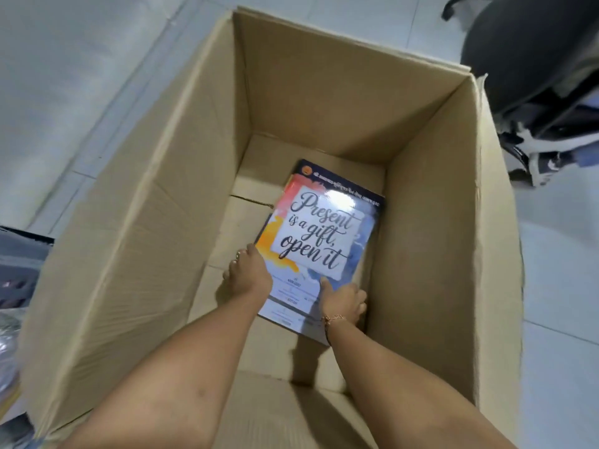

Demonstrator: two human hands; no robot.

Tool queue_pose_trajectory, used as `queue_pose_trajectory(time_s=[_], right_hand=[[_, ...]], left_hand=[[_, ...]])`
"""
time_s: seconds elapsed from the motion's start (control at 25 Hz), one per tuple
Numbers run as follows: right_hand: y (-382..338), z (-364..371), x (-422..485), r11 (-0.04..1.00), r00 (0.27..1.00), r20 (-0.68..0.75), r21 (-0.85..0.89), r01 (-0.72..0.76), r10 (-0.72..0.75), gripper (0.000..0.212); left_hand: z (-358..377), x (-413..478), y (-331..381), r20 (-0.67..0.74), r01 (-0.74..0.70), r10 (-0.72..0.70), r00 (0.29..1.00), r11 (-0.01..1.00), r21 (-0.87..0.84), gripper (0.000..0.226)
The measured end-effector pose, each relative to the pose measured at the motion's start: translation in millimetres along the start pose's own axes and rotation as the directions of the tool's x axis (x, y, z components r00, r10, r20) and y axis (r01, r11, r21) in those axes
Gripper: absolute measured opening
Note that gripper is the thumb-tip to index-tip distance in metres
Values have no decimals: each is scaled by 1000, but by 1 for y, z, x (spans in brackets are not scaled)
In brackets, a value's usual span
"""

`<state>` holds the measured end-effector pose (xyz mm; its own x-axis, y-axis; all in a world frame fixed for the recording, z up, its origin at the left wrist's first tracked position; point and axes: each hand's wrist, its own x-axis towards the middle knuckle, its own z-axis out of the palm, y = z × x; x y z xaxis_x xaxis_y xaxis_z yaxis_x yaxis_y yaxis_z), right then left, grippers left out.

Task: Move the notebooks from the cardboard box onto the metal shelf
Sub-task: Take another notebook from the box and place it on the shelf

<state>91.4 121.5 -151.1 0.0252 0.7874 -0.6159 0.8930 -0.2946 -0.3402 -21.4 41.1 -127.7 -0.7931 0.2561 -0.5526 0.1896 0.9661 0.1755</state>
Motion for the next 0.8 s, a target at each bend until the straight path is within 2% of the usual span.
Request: queue_pose_trajectory(time_s=[0.16, 0.24, 0.32, 0.44, 0.56, 0.6, 0.64, 0.68, 0.72, 0.76, 0.8], right_hand=[[-3, -2, -11, 996, 995, -91, 79, -43, 50, 56], [-8, -4, -20, 994, 980, -197, 106, -22, 42, 46], [-14, -14, -34, 988, 962, -274, 148, 30, 12, 39], [-31, -44, -66, 956, 953, -301, 267, 124, -40, 38], [-62, -82, -121, 832, 889, -427, 424, 357, -163, 47], [-72, -96, -145, 734, 834, -499, 472, 489, -234, 48], [-83, -108, -174, 582, 756, -571, 512, 632, -320, 46], [-96, -117, -207, 403, 662, -642, 528, 748, -387, 41], [-107, -125, -236, 248, 569, -705, 513, 822, -425, 36], [-119, -133, -271, 100, 491, -753, 502, 859, -438, 33], [-133, -140, -313, -51, 416, -793, 486, 872, -445, 36]], left_hand=[[-3, -7, 1, 99, 65, -65, 993, 998, 0, 62], [-12, -12, 0, 123, 76, -71, 990, 996, -38, 49], [-31, -24, -2, 99, 14, -12, 995, 1000, -20, 35], [-78, -61, 3, -22, -59, 58, 998, 995, -77, 31], [-147, -117, 1, -263, -205, 138, 955, 947, -248, 29], [-171, -142, -6, -382, -271, 152, 911, 922, -278, 30], [-194, -167, -17, -512, -331, 149, 846, 899, -287, 32], [-221, -193, -33, -647, -390, 126, 752, 876, -283, 34], [-245, -218, -46, -758, -455, 106, 643, 850, -266, 35], [-271, -244, -63, -860, -513, 76, 504, 827, -228, 36], [-298, -273, -85, -944, -554, 33, 328, 816, -164, 36]])
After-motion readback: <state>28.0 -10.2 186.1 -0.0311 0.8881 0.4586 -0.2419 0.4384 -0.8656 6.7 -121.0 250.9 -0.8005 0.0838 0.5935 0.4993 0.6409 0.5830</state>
